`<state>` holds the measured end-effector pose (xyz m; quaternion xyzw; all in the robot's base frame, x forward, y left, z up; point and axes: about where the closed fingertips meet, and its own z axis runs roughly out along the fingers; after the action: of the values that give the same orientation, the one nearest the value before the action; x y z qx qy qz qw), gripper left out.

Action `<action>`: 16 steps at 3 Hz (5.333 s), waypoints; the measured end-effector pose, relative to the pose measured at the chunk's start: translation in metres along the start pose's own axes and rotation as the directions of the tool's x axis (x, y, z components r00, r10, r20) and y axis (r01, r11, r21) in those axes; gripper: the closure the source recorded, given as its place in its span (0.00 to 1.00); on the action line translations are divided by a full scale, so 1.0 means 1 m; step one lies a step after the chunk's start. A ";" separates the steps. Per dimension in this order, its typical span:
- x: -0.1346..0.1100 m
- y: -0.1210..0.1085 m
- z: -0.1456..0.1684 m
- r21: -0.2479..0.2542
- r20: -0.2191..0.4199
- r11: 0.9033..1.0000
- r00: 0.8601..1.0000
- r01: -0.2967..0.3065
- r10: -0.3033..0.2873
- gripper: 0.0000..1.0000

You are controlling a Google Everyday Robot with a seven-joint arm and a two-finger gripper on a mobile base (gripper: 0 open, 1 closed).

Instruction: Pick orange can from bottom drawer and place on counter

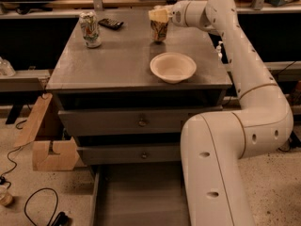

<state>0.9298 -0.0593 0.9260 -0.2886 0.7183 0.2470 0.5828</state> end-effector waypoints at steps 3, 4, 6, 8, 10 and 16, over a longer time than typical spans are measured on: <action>0.005 0.007 0.010 -0.014 -0.006 1.000 1.000 -0.005 0.005 0.00; 0.005 0.007 0.010 -0.014 -0.006 1.000 1.000 -0.005 0.005 0.00; -0.018 -0.026 -0.034 0.154 -0.091 0.988 0.996 0.028 -0.014 0.00; -0.148 -0.025 -0.148 0.413 0.097 0.910 0.992 0.033 -0.080 0.00; -0.287 0.059 -0.215 0.550 0.310 0.834 0.916 0.045 -0.253 0.00; -0.283 0.008 -0.300 0.690 0.011 0.679 0.934 0.252 -0.358 0.00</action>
Offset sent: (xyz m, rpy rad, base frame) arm 0.0001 0.0025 -0.0013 0.0013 0.0027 0.0037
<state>0.7593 -0.2250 1.2632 -0.1532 0.6555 -0.1126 0.7309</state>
